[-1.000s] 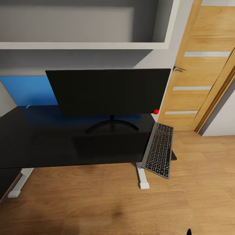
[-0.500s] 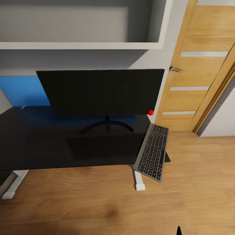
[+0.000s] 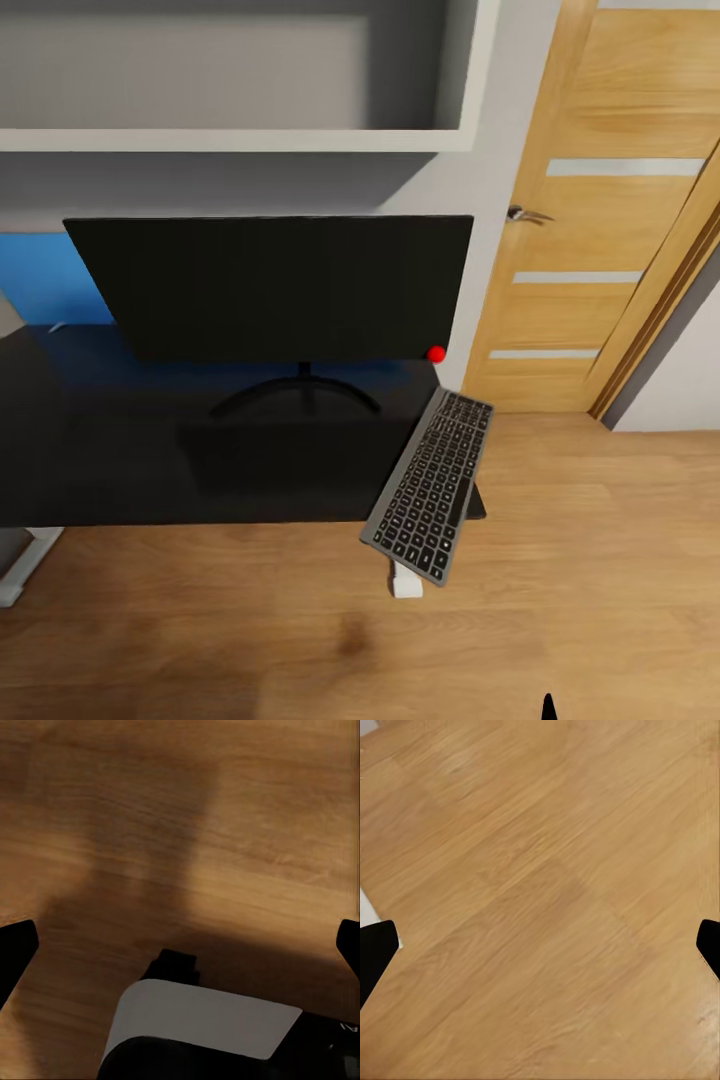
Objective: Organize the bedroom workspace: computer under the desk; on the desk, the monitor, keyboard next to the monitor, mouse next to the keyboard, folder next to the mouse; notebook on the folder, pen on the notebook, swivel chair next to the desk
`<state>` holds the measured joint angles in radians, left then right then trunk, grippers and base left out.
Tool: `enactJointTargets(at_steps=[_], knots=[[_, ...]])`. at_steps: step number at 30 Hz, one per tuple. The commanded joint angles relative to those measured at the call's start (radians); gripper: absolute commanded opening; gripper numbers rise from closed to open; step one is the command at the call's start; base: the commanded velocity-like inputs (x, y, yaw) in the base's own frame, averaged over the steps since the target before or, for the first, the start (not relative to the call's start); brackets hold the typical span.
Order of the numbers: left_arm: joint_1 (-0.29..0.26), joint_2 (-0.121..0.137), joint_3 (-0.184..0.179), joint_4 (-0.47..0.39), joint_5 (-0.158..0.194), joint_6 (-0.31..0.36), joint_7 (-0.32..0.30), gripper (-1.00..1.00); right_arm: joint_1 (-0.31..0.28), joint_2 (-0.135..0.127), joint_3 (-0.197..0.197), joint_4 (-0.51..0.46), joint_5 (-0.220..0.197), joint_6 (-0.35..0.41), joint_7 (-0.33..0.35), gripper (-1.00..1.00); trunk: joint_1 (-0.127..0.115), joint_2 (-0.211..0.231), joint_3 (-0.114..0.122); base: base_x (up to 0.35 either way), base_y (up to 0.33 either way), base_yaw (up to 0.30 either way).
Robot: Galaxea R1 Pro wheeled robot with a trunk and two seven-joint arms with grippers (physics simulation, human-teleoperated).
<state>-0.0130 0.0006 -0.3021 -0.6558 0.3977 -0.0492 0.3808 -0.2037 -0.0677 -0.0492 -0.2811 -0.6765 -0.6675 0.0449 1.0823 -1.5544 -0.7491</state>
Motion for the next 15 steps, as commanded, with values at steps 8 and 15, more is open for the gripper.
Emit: enactJointTargets(at_steps=[8, 15], knots=[[-0.001, -0.001, -0.006, 0.015, 0.008, -0.011, 0.007, 1.0, 0.0, 0.002, -0.002, 0.0, -0.003, -0.003, 0.004, 1.0, 0.0, 0.0, 0.003, 0.0, -0.302, 0.188], [-0.001, -0.001, -0.006, 0.016, 0.007, -0.015, 0.007, 1.0, 0.0, 0.019, -0.003, -0.001, -0.002, -0.004, 0.004, 1.0, 0.0, 0.0, 0.011, -0.027, -0.053, 0.166]])
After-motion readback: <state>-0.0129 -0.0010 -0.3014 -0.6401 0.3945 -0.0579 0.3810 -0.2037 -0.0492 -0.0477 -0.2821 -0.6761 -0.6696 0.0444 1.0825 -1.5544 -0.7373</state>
